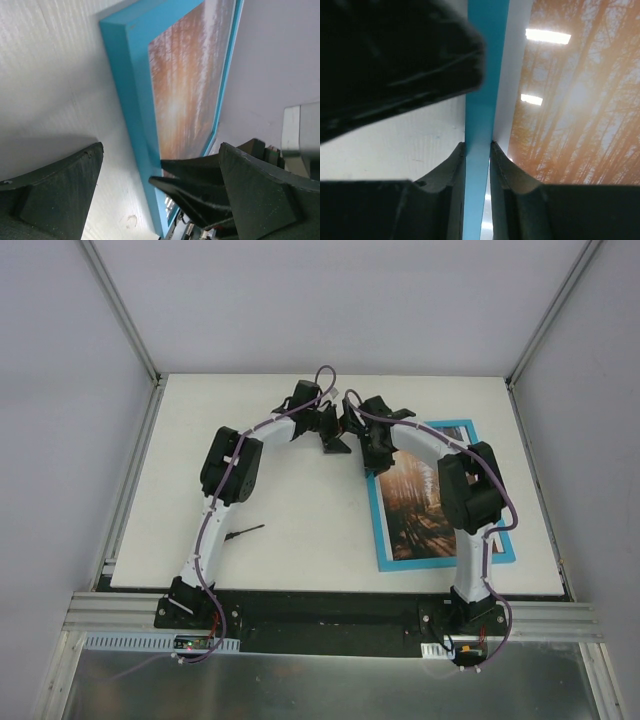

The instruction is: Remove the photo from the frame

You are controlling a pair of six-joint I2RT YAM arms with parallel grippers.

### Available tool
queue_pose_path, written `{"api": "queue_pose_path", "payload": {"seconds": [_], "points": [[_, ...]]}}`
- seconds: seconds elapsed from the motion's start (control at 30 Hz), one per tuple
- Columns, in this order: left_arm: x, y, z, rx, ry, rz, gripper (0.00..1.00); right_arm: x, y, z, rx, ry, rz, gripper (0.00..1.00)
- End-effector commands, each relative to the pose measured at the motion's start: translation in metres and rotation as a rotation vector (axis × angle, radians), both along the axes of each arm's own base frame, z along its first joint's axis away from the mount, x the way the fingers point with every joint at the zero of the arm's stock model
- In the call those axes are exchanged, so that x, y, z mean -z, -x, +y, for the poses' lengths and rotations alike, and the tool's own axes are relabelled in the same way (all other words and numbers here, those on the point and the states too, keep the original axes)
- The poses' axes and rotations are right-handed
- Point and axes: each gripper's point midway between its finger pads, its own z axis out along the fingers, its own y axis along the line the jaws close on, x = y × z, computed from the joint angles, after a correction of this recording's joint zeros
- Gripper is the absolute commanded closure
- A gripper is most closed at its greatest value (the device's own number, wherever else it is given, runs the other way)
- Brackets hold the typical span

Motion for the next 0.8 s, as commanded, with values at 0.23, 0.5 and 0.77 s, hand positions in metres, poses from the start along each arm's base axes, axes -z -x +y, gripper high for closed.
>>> {"api": "queue_pose_path", "payload": {"seconds": [0.23, 0.5, 0.77], "points": [[0.030, 0.002, -0.010, 0.000, 0.052, 0.104, 0.01, -0.024, -0.006, 0.044, -0.026, -0.110, -0.023, 0.99], [0.030, 0.007, -0.008, 0.013, 0.069, 0.112, 0.01, -0.035, -0.011, 0.044, -0.032, -0.113, -0.058, 0.99], [0.012, 0.006, 0.003, 0.001, 0.078, 0.087, 0.01, -0.040, -0.012, 0.037, -0.025, -0.102, -0.079, 0.99]]}}
